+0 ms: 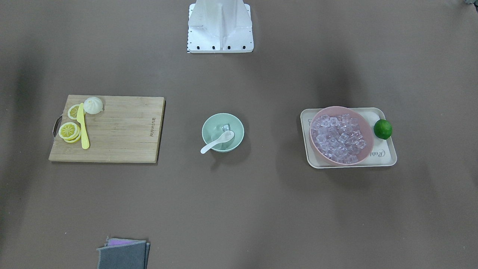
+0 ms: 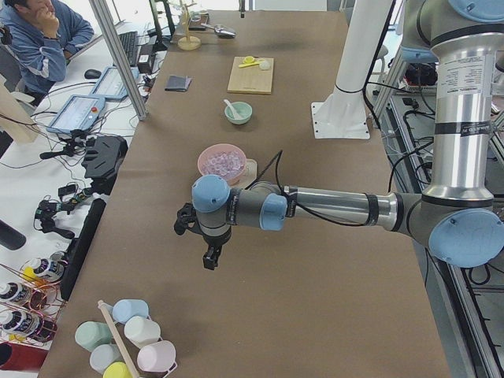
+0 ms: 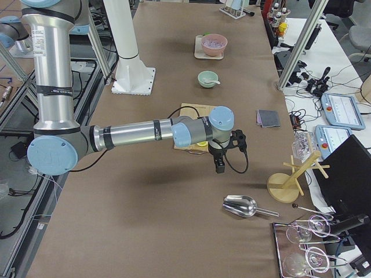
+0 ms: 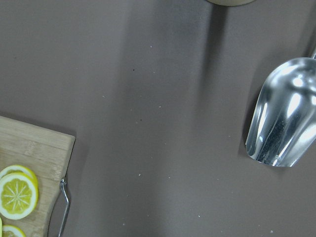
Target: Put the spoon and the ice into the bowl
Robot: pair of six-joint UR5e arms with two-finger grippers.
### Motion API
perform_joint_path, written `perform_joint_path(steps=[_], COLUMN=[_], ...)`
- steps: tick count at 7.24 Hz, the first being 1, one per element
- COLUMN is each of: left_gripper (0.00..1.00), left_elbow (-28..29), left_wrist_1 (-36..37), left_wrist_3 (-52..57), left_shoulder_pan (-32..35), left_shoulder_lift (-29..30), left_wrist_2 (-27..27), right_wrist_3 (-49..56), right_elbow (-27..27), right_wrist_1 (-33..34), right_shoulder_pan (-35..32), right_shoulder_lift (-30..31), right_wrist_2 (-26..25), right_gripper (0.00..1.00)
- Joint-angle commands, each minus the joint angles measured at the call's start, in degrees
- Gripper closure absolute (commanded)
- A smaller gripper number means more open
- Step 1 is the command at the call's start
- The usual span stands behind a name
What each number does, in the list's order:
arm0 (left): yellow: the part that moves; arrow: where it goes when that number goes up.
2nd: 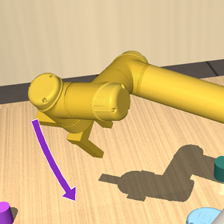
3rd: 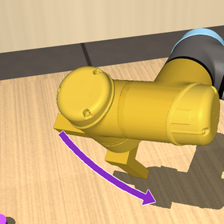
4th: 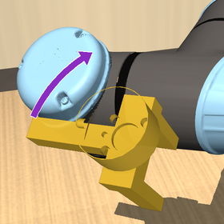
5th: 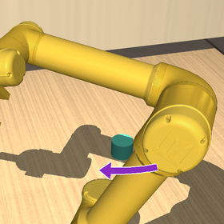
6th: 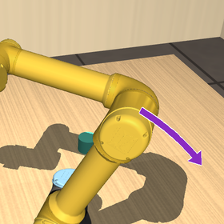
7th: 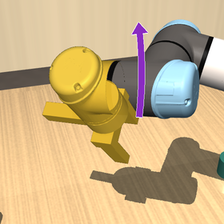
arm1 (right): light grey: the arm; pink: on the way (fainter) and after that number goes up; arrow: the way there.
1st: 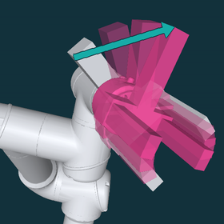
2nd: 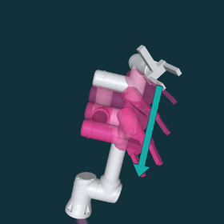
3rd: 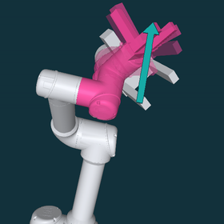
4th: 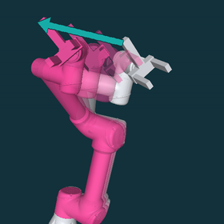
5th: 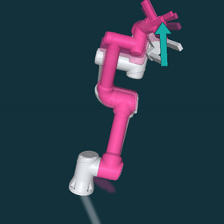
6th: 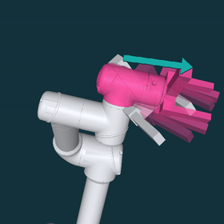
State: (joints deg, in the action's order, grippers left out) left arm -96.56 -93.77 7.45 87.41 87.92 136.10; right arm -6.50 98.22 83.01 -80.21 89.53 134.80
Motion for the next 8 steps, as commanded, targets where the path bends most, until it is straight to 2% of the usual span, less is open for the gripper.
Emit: perform_joint_path(steps=[1,3,8], left_gripper=[0.02,0.02,0.02], left_elbow=[-0.3,4.3,4.5], left_wrist_1=[-5.2,-6.1,-6.0], left_wrist_3=[0.3,0.1,-0.3], left_shoulder_pan=[-0.2,-0.2,-0.1], left_shoulder_lift=[1.5,1.6,0.9], left_wrist_2=[-0.1,0.0,0.0], right_wrist_3=[0.1,-0.3,0.1], right_elbow=[-1.5,-2.0,-3.7], right_wrist_1=[-1.3,-2.1,-2.1], right_shoulder_pan=[-0.1,-0.1,-0.9], right_shoulder_lift=[0.8,0.9,0.9], right_wrist_2=[-0.1,-0.1,-0.7], right_gripper=[0.0,0.0,0.0])
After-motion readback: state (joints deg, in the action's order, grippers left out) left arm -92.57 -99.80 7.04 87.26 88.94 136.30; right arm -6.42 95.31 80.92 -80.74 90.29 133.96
